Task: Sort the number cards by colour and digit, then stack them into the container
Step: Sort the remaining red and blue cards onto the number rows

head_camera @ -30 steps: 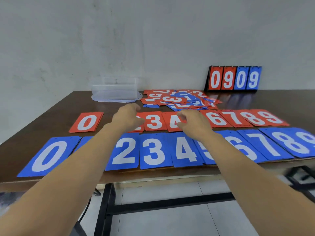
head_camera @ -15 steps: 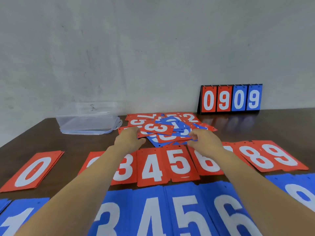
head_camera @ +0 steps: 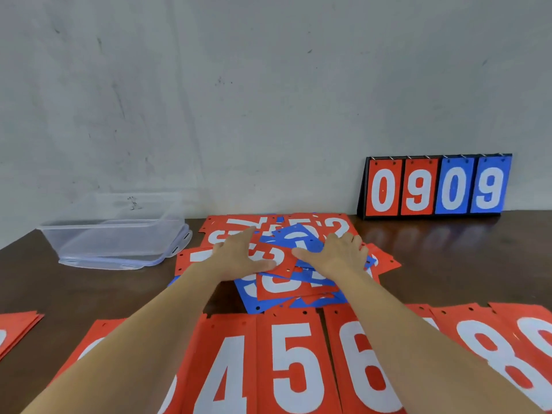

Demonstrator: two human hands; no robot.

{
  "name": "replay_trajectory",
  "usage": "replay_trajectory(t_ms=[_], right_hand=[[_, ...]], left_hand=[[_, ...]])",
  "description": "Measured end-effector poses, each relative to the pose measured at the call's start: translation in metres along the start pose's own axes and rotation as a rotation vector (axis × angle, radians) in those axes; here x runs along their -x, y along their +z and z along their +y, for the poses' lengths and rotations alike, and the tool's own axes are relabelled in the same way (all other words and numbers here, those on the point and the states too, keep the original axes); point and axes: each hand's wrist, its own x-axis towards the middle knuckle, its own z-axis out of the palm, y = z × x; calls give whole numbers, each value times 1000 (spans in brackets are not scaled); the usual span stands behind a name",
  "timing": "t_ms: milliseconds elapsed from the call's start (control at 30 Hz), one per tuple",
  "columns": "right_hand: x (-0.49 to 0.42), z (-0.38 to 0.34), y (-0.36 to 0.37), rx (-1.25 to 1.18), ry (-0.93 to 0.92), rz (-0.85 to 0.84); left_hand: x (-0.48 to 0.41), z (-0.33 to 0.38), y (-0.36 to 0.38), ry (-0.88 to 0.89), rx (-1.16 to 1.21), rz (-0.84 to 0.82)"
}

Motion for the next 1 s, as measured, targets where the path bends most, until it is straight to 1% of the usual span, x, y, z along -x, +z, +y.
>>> replay_trajectory(t_ms=[133, 200, 267, 367, 467, 567, 667, 767, 867, 933, 1000], right_hand=[[-12, 5, 9, -5, 12, -17], [-18, 10, 9, -45, 13, -26], [-21, 12, 8, -81, 29, -34], [-21, 13, 9, -158, 55, 0], [-20, 17, 8, -190, 41, 31], [-20, 27, 7, -256, 25, 88], [-21, 32, 6, -294, 4, 125], [-21, 30, 5, -235, -11, 150], [-22, 32, 1, -202, 7, 185], [-23, 35, -2, -254, 28, 185], [-22, 35, -4, -329, 23, 134]], left_hand=[[-17, -10, 2, -23, -62, -142], [-20, -14, 2, -21, -139, -126], [-21, -14, -1, -22, -267, -80], [-22, -12, -7, -16, -451, -57], [-23, -12, -12, -42, -517, -84], [-26, -13, -13, -87, -534, -58], [-27, -12, -10, -97, -508, 43], [-28, -11, -9, -107, -440, 193], [-27, -12, -11, -124, -222, 310], [-26, -16, -13, -119, -74, 355], [-25, -19, -15, -122, 112, 382]])
